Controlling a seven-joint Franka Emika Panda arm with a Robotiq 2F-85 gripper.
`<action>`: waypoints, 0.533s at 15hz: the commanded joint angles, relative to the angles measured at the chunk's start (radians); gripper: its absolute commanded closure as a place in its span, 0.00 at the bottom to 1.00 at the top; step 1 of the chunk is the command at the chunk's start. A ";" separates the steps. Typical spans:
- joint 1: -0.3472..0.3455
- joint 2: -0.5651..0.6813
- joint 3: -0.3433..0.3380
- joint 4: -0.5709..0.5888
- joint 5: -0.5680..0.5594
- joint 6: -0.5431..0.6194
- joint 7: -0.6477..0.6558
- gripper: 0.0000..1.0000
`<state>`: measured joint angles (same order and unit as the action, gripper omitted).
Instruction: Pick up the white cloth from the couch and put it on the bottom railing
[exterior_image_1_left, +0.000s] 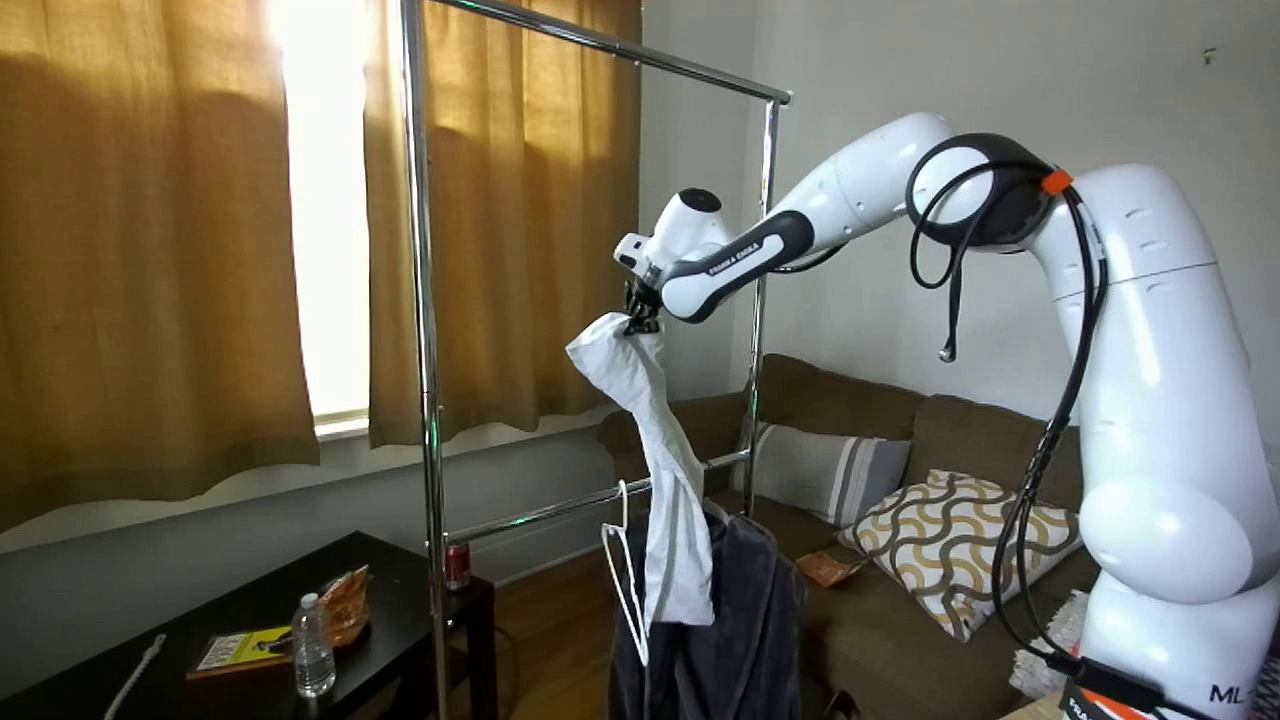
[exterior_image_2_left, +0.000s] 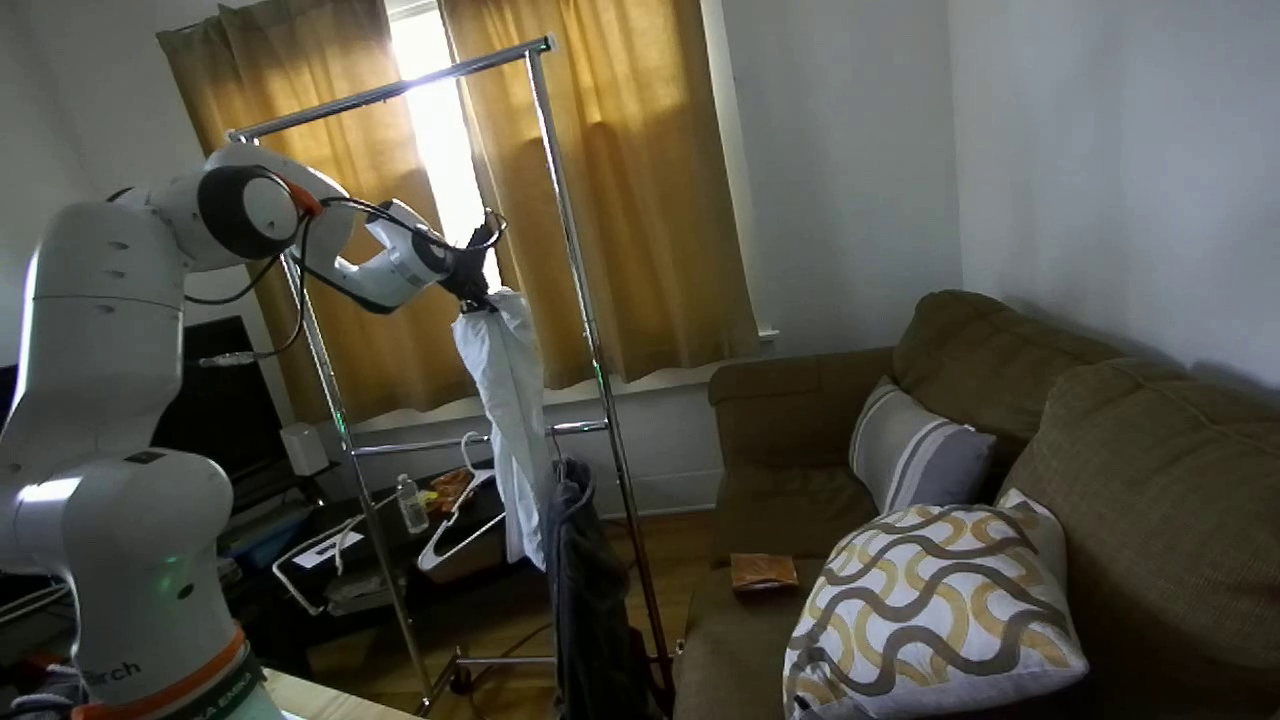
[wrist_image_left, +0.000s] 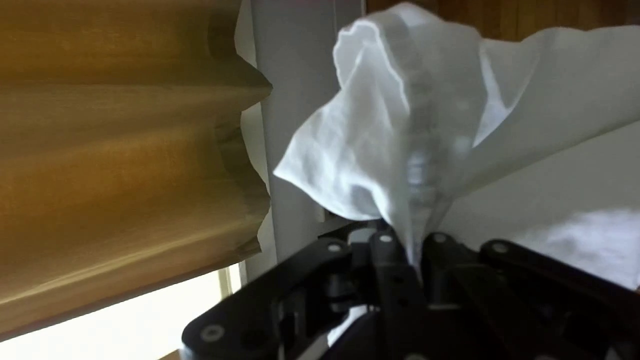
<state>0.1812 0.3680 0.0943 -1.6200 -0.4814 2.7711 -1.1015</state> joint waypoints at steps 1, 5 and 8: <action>-0.022 0.060 0.015 0.015 0.027 0.054 0.008 0.99; -0.035 0.130 0.019 0.008 0.043 0.110 0.012 0.99; -0.054 0.191 0.040 0.020 0.069 0.138 -0.005 0.99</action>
<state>0.1529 0.5023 0.1042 -1.6215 -0.4385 2.8749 -1.0931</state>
